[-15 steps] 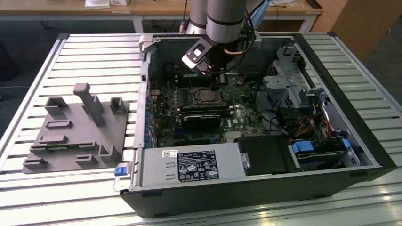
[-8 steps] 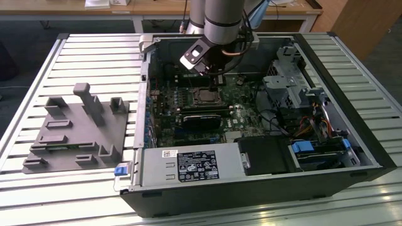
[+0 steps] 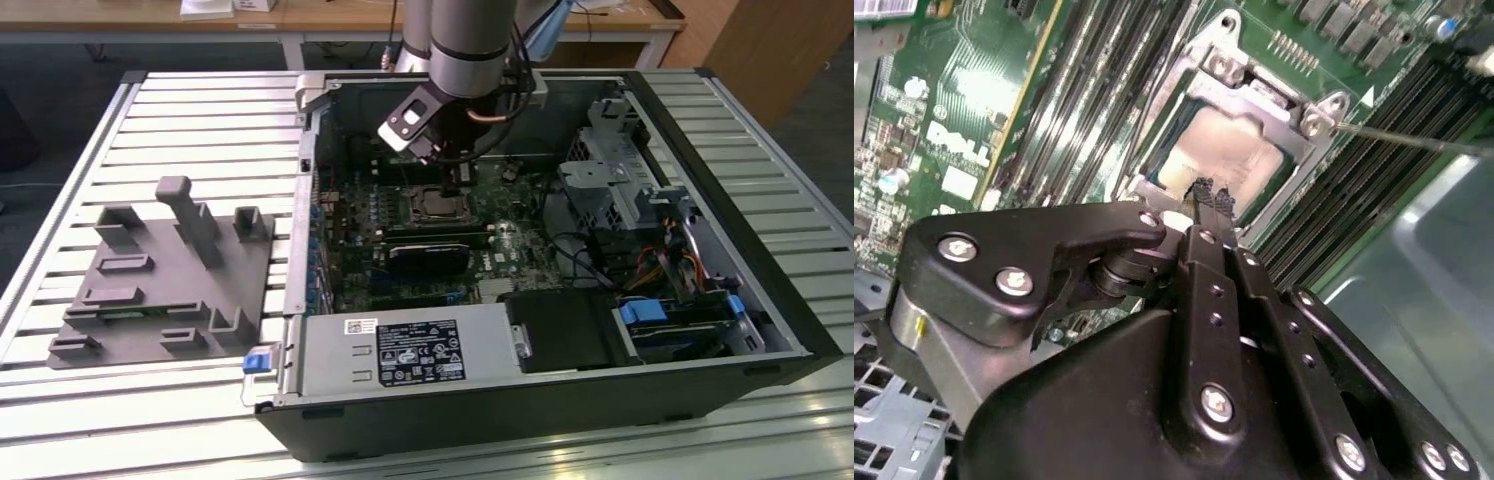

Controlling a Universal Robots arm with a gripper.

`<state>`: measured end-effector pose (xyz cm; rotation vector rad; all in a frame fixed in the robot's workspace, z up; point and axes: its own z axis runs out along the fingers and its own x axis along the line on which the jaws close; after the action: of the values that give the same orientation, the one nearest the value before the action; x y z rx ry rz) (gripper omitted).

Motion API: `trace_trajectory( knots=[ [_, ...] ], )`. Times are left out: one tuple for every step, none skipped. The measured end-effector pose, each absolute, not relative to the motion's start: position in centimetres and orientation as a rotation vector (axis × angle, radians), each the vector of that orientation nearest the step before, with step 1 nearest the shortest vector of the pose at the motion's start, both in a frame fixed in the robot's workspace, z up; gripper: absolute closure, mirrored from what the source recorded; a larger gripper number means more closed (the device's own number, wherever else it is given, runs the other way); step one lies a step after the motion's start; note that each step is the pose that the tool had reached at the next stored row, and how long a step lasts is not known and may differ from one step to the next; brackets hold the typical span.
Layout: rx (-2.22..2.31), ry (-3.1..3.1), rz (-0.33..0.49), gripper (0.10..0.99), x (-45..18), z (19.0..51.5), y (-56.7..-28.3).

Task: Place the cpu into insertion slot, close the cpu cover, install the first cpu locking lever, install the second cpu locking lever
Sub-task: 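Close the cpu cover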

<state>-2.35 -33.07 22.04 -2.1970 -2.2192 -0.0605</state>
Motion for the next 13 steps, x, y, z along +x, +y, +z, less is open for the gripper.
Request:
trace_trajectory(
  knots=[
    [-2.197,-2.219,-0.06,0.98,-2.6,22.0,-33.1],
    [-2.197,-2.219,-0.06,0.98,-2.8,22.0,-33.1],
    [-2.197,-2.219,-0.06,0.98,-2.9,22.0,-33.1],
    [-2.197,-2.22,-0.06,0.98,-3.7,21.7,-33.1],
    [-2.197,-2.22,-0.06,0.98,-4.0,21.6,-33.1],
    [-2.197,-2.22,-0.06,0.98,-4.1,21.6,-33.1],
    [-2.197,-2.22,-0.06,0.98,-4.2,21.5,-33.1],
    [-2.197,-2.219,-0.06,0.98,-4.2,21.4,-33.1],
    [-2.197,-2.219,-0.06,0.98,-4.3,21.3,-33.1],
    [-2.197,-2.22,-0.06,0.98,-4.3,21.2,-33.1],
    [-2.197,-2.219,-0.06,0.98,-4.4,21.1,-33.1],
    [-2.197,-2.22,-0.06,0.98,-4.4,21.0,-33.1],
    [-2.197,-2.22,-0.06,0.98,-4.4,20.9,-33.1]
  ],
)
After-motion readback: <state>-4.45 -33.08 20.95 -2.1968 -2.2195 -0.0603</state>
